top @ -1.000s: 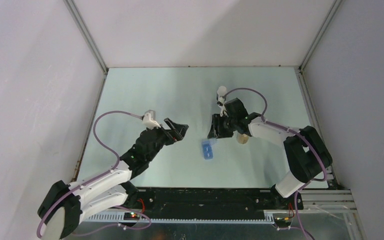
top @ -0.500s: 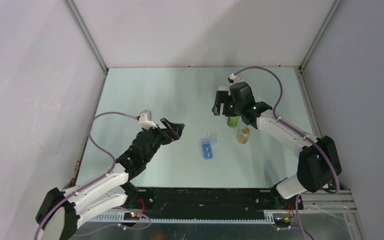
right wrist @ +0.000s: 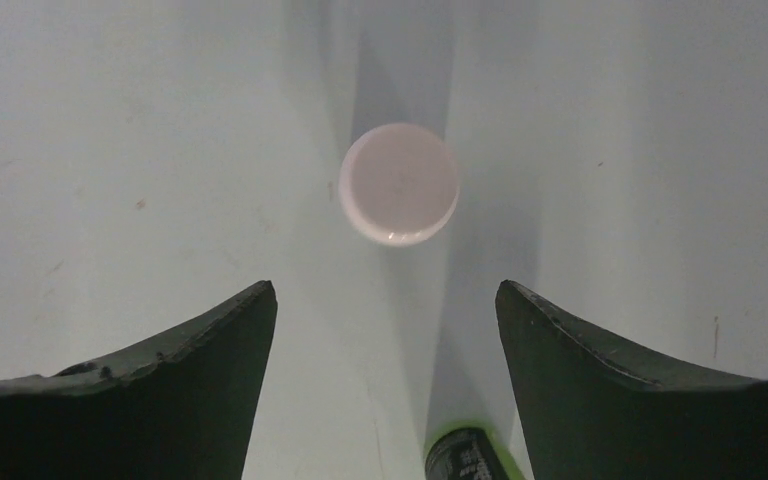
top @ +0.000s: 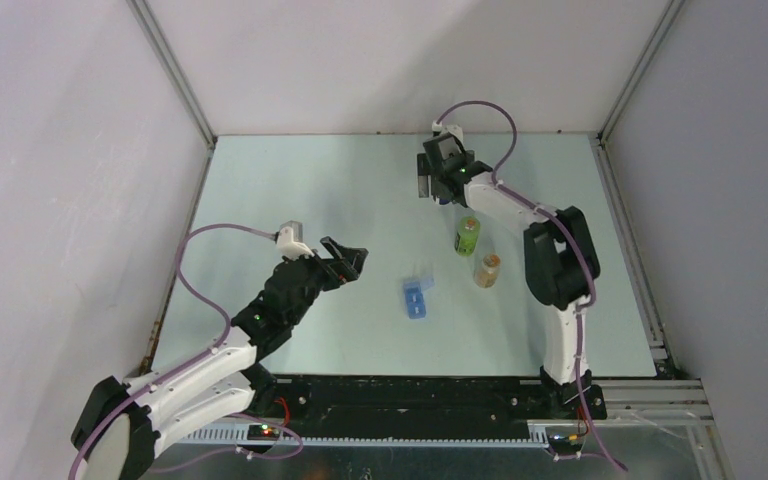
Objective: Sort the pills into containers
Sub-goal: Pick up the pill bottle at the center of the board.
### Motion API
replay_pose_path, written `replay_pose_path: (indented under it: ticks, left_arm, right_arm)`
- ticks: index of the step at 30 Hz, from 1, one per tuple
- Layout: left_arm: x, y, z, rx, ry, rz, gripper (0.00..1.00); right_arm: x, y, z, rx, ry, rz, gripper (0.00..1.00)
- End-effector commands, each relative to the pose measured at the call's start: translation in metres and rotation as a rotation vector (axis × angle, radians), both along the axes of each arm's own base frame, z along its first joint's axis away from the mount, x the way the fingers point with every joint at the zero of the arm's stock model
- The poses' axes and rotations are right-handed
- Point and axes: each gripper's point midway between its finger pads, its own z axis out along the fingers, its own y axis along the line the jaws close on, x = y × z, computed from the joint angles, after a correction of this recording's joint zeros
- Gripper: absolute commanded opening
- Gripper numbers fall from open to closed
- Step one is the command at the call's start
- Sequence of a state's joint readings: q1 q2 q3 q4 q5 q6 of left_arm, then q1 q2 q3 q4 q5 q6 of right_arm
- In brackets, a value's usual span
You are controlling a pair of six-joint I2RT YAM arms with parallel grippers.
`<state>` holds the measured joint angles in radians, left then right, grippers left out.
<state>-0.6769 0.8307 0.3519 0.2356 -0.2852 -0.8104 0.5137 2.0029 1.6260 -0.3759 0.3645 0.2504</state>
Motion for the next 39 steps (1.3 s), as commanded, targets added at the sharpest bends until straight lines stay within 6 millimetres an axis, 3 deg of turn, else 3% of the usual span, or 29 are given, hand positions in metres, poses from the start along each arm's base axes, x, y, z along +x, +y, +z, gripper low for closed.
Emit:
replay_pose_path:
  ticks: [1, 9, 20, 26, 29, 33, 39]
  left_arm:
    - [0.008, 0.004, 0.025, -0.017, -0.061, 0.027, 1.00]
    - [0.008, 0.006, 0.025, -0.015, -0.060, 0.030, 1.00]
    - [0.005, 0.008, 0.029, -0.030, -0.086, 0.027, 1.00]
    - [0.004, 0.009, 0.026, -0.024, -0.079, 0.026, 0.99]
    - [0.004, 0.008, 0.025, -0.020, -0.075, 0.022, 0.99]
    - [0.003, 0.009, 0.024, -0.017, -0.071, 0.023, 0.99]
    - [0.004, 0.008, 0.024, -0.020, -0.073, 0.022, 0.99]
  right_arm:
    - [0.025, -0.014, 0.014, -0.060, -0.034, -0.098, 0.82]
    - [0.044, -0.009, 0.005, -0.028, -0.004, -0.116, 0.73]
    - [0.046, -0.004, -0.013, 0.036, 0.040, -0.105, 0.59]
    - [0.048, -0.002, -0.014, 0.049, 0.027, -0.093, 0.46]
    - [0.050, -0.002, -0.011, 0.056, 0.013, -0.089, 0.49]
    - [0.052, -0.003, -0.011, 0.052, 0.010, -0.094, 0.60]
    - [0.055, -0.003, -0.009, 0.067, 0.002, -0.094, 0.49]
